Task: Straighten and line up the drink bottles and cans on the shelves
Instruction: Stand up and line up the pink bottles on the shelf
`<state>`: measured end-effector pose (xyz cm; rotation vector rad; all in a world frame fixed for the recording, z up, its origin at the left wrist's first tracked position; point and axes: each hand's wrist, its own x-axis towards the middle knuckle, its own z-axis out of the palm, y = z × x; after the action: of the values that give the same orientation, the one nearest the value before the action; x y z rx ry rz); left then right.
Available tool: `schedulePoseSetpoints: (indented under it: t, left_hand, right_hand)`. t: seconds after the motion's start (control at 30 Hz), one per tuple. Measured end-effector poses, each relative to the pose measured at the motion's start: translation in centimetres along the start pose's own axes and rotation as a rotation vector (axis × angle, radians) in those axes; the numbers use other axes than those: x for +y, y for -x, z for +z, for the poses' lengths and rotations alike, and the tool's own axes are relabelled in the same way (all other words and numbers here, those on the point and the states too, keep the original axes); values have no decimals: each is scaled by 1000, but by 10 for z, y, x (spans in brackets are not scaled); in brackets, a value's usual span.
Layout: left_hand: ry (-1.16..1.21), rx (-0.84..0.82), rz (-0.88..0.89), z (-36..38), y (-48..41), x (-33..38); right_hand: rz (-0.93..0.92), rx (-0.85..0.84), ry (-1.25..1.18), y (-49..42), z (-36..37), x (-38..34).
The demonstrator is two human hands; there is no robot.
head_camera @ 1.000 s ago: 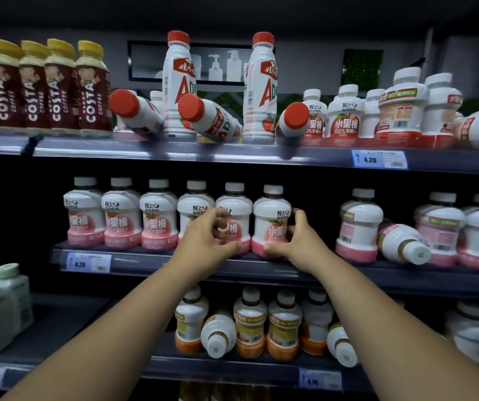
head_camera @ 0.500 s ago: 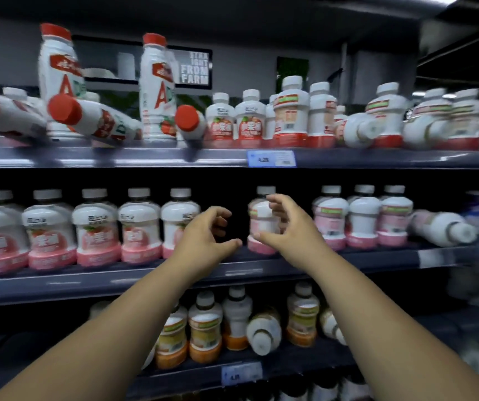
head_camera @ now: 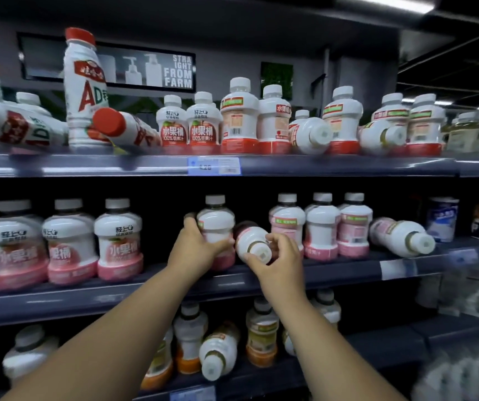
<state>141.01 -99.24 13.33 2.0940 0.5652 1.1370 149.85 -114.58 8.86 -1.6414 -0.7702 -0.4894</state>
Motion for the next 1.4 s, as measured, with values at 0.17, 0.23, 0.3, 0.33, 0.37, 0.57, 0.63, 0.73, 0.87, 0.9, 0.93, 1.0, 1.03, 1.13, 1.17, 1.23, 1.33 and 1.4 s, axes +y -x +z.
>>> schedulePoseSetpoints:
  t: [0.17, 0.23, 0.3, 0.33, 0.37, 0.57, 0.63, 0.73, 0.87, 0.9, 0.93, 1.0, 1.03, 1.13, 1.17, 1.23, 1.33, 1.4]
  left_hand:
    - [2, -36, -4, -16, -4, -6]
    - [23, -52, -10, -28, -5, -10]
    - [40, -57, -25, -40, -9, -17]
    - [39, -58, -30, -46, -10, -20]
    - [31, -55, -30, -51, -10, -22]
    - [-15, -14, -14, -60, -9, -31]
    - [-35, 14, 0, -56, -9, -31]
    - [-49, 47, -3, -54, -7, -32]
    - [46, -64, -22, -54, -6, -37]
    - [57, -83, -21, -53, -6, -38]
    - [54, -81, -27, -52, -6, -38]
    - [13, -47, -54, -51, -7, -38]
    - [2, -42, -68, -52, -7, -39]
    - [28, -84, -66, -52, -5, -40]
    - [22, -98, -49, -52, -3, -40]
    - [-38, -92, -9, -51, 2, -39]
    - [-92, -55, -4, -54, 7, -37]
    - [-98, -50, -19, -55, 9, -35]
  right_hand:
    - [31, 54, -39, 2, 13, -4]
    - [25, 49, -77, -6, 15, -13]
    - [8, 55, -150, -21, 14, -29]
    - [-3, 60, -193, -29, 13, -38]
    - [-17, 63, -233, -39, 13, -47]
    - [81, -198, -291, -60, 31, -53]
    - [97, -341, -173, -51, 37, -43]
    - [111, -399, -39, -44, 40, -34]
    - [118, -341, -28, -47, 41, -30]
    - [124, -345, -47, -48, 41, -28]
    - [131, -376, -72, -48, 39, -26]
    - [144, -476, -112, -49, 36, -22]
    - [142, -497, -112, -50, 36, -19]
    - [116, -417, -69, -50, 38, -15]
    - [114, -412, -69, -50, 38, -15]
    - [122, -459, -99, -50, 38, -15]
    - [101, -436, -43, -49, 39, -14]
    - [72, -412, 14, -46, 37, -17]
